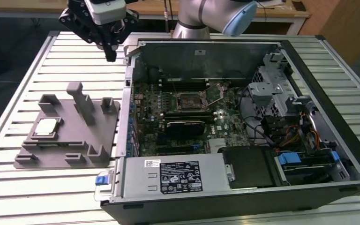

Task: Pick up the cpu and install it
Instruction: 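Reach for the cpu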

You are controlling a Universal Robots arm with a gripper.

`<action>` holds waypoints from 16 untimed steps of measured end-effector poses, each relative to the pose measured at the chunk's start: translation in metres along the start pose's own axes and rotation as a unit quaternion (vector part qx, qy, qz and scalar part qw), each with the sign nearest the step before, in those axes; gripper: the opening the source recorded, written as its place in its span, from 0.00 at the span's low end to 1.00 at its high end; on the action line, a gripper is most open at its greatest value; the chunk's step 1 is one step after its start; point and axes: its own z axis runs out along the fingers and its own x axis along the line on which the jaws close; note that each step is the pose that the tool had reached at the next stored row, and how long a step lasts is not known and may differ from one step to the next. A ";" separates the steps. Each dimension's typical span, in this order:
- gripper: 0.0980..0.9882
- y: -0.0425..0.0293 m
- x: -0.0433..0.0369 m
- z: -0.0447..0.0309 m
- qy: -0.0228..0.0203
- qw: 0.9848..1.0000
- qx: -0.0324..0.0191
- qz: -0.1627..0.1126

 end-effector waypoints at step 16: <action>0.01 -0.0009 0.0109 -0.0003 0.000 1.000 0.000 0.000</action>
